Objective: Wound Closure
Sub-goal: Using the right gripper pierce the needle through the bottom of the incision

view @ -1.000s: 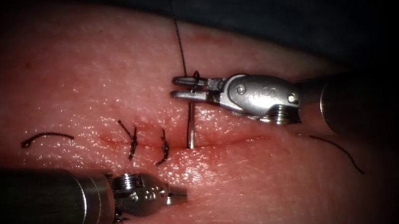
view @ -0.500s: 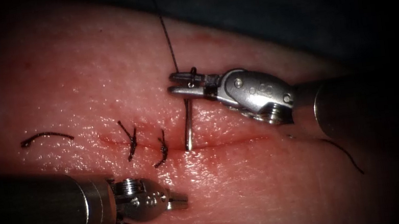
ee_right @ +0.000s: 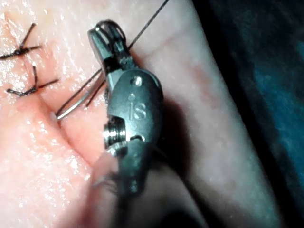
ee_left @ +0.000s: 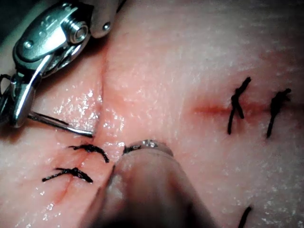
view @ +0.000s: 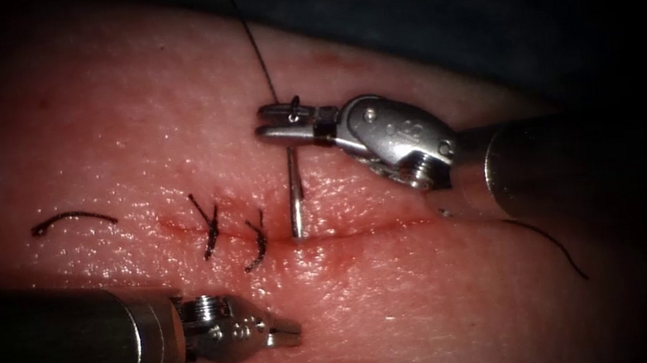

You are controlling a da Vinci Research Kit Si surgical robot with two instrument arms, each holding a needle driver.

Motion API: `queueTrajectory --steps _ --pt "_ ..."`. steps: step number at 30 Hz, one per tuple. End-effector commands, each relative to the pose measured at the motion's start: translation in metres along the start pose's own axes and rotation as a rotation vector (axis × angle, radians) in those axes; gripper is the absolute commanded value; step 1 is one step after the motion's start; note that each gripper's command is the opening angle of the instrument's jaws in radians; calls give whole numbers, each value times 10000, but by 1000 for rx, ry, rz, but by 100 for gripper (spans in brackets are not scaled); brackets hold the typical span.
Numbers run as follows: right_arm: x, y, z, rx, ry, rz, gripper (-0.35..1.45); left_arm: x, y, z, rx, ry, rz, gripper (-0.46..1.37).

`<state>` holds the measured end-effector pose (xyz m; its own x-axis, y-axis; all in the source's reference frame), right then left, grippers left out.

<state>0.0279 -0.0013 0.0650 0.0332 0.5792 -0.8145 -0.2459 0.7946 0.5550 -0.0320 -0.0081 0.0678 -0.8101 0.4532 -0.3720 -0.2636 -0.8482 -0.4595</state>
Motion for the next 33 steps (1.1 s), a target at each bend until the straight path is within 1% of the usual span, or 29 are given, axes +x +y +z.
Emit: queueTrajectory --steps 1,2,5,10,16,23,24,25,29,31,33 --pt "-2 -3 3 12 -2 45 -35 -1 -2 0 -10 -5 3 -35" --pt "-2 -3 3 12 -2 45 -35 -1 -2 0 -10 -5 3 -35" --pt "-9 -5 4 30 -25 87 -35 -3 -2 -1 -11 -5 4 -35" --pt "-23 -7 2 43 -34 177 -35 -3 -2 -1 -12 -5 5 -35" --pt "-27 -8 2 46 -80 262 -35 -4 -3 -1 -12 -5 5 -35" --pt "-31 -7 2 46 -94 360 -35 -4 -3 -2 -13 -5 5 -35" --pt "-34 -7 2 46 -96 393 -35 -4 -3 -2 -13 -5 6 -35" --pt "-34 -7 2 46 -97 399 -35 -4 -3 -2 -13 -5 6 -35" --pt "-38 -8 1 42 -108 603 -35 -4 -3 -3 -14 -5 6 -35" --pt "-38 -11 1 50 -112 603 -35 -4 -3 -3 -14 -5 6 -35" --pt "-39 -15 1 53 -115 637 -35 -4 -3 -3 -14 -5 6 -35"
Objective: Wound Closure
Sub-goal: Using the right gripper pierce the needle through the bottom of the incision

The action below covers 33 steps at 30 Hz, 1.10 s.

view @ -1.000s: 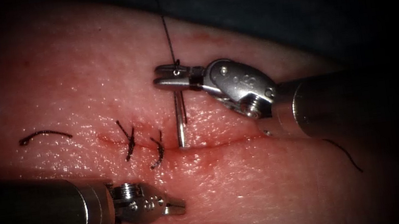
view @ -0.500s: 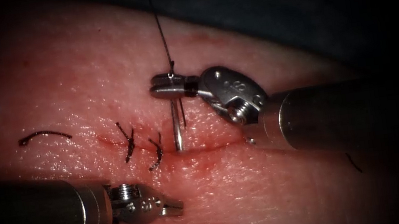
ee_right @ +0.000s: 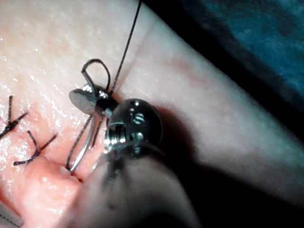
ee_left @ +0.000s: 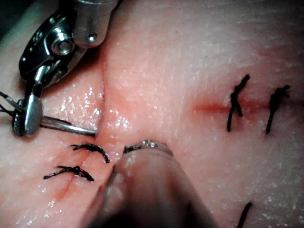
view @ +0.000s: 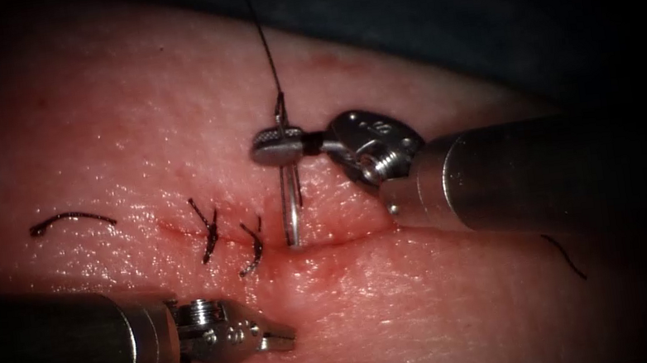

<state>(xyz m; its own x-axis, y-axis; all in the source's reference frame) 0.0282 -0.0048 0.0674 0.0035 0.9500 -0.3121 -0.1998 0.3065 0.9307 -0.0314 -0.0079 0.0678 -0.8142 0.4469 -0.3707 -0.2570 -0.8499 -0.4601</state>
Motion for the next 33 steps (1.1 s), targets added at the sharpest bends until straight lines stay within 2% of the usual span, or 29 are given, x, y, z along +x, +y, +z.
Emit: queueTrajectory --steps 1,4,15,20,33 --pt "0 -2 1 -1 -2 29 -35 0 0 0 -10 0 0 -35" --pt "-9 -9 1 18 -8 101 -35 0 -1 -1 -11 0 0 -35" --pt "-38 -29 4 56 -37 204 -35 1 -2 -2 -13 0 0 -35" --pt "-58 -43 2 62 -59 237 -35 1 -2 -2 -13 0 1 -35" --pt "-93 -85 -4 78 -93 332 -35 3 -7 -6 -18 1 1 -35"
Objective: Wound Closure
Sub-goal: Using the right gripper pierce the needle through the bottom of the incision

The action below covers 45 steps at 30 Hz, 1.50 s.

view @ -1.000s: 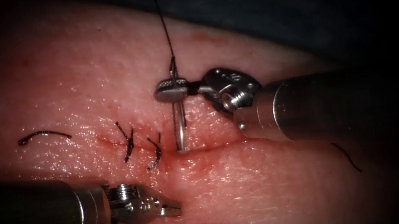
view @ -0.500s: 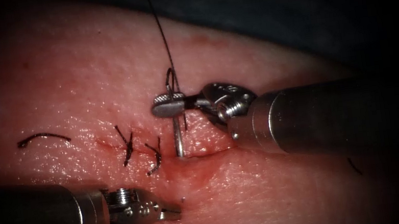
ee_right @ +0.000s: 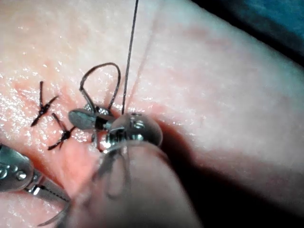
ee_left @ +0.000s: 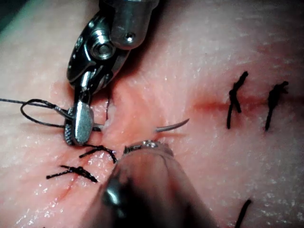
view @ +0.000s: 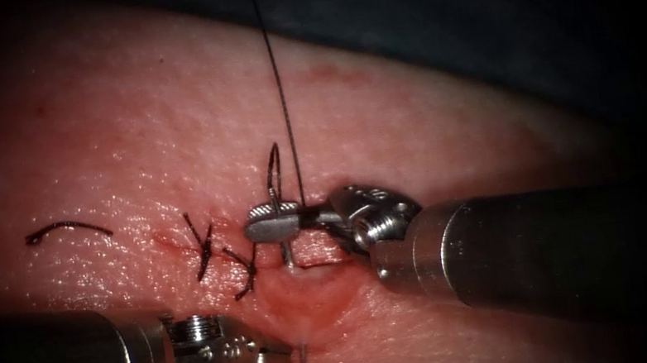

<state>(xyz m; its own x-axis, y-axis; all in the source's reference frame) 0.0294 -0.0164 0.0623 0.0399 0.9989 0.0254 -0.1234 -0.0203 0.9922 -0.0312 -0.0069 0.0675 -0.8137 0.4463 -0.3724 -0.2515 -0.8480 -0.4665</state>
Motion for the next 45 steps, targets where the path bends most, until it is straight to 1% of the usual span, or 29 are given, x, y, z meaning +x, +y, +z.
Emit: queueTrajectory --steps 1,3,6,12,20,24,26,28,29,30,31,32,33,34,37,39,43,45 --pt "-3 -1 -1 -6 -5 10 -35 0 0 0 -10 0 0 -35" --pt "-11 -3 -3 -22 -16 37 -35 0 -1 -1 -10 0 0 -35" --pt "-23 -7 -6 -21 -24 68 -35 0 -4 0 -11 0 1 -35" --pt "-48 -14 -7 -19 -29 94 -35 0 -9 1 -7 -3 4 -35" --pt "-67 -12 0 -16 -34 106 -35 2 -12 -2 -3 2 2 -35" --pt "-69 -12 0 -20 -34 141 -35 2 -12 -3 -3 2 2 -35" --pt "-64 -14 -1 -37 -15 145 -35 2 -12 -3 -4 2 2 -35" --pt "-57 -16 -3 -24 12 156 -35 2 -12 -3 -3 2 2 -35" --pt "-53 -17 -4 -15 30 129 -35 2 -12 -3 -3 2 2 -35" --pt "-50 -17 -5 -12 41 113 -31 2 -12 -3 -3 2 2 -35" --pt "-43 -18 -8 -13 70 72 5 2 -12 -3 -3 2 2 -35" --pt "-40 -18 -10 -12 78 56 16 2 -12 -3 -3 2 2 -35" --pt "-33 -17 -12 -14 86 18 38 2 -12 -3 -3 2 2 -35" --pt "-27 -16 -15 -16 96 -25 54 2 -12 -3 -3 2 2 -35" --pt "-11 -12 -24 -25 106 -78 68 2 -11 -3 -3 2 2 -35" --pt "2 -6 -31 -38 116 -120 83 2 -11 -3 -3 2 2 -35" --pt "23 4 -41 -79 151 -145 92 2 -11 -3 -3 2 2 -35" --pt "28 7 -43 -85 156 -156 92 2 -11 -3 -3 2 2 -35"
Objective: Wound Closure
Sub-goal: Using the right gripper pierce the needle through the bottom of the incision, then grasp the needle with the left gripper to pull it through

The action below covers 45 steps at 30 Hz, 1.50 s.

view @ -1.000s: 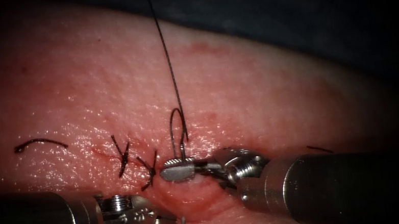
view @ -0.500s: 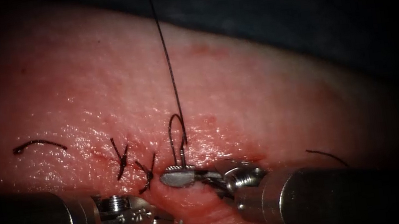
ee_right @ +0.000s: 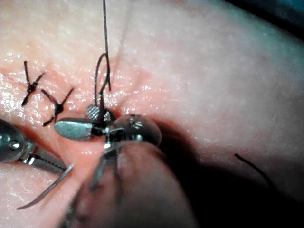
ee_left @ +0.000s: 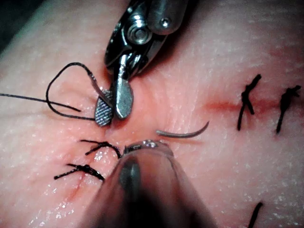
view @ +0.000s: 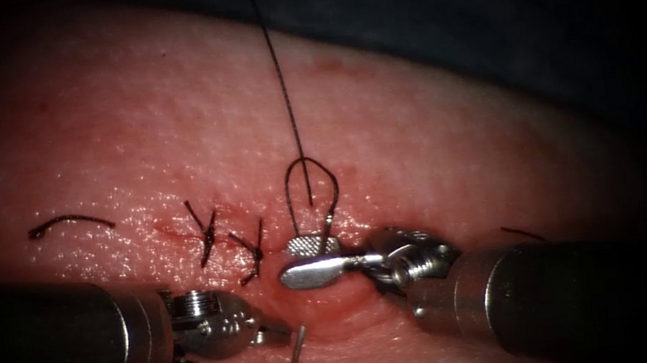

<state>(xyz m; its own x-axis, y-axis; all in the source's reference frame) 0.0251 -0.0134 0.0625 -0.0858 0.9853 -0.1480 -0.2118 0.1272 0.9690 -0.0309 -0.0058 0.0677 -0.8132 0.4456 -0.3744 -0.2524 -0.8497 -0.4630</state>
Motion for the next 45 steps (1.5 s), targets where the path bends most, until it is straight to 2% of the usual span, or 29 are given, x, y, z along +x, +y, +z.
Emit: queueTrajectory --steps 1,7,15,19,23,25,27,30,31,34,40,45 --pt "4 7 -1 -5 8 -9 92 0 0 0 -7 0 1 -35" --pt "23 32 -10 -40 11 -33 90 0 0 -1 -8 0 1 -35" --pt "40 51 -19 -51 9 -80 92 1 -6 -2 -8 16 47 -35" --pt "43 56 -24 -52 9 -122 93 1 -17 -1 0 63 92 -27" --pt "40 57 -25 -50 8 -130 91 4 -21 1 14 112 127 -9" --pt "37 60 -25 -49 7 -133 87 8 -21 3 -8 163 151 5" --pt "35 64 -25 -49 8 -136 85 13 -20 5 -26 186 178 11" --pt "32 72 -26 -49 8 -142 85 21 -13 9 -57 212 209 32" --pt "32 72 -26 -49 8 -142 85 22 -12 10 -63 214 210 32" --pt "30 81 -29 -48 8 -148 82 33 3 13 -109 267 237 48" --pt "28 91 -35 -50 9 -154 81 52 25 17 -163 346 278 58" --pt "25 95 -38 -51 10 -157 80 66 20 19 -195 407 256 57"
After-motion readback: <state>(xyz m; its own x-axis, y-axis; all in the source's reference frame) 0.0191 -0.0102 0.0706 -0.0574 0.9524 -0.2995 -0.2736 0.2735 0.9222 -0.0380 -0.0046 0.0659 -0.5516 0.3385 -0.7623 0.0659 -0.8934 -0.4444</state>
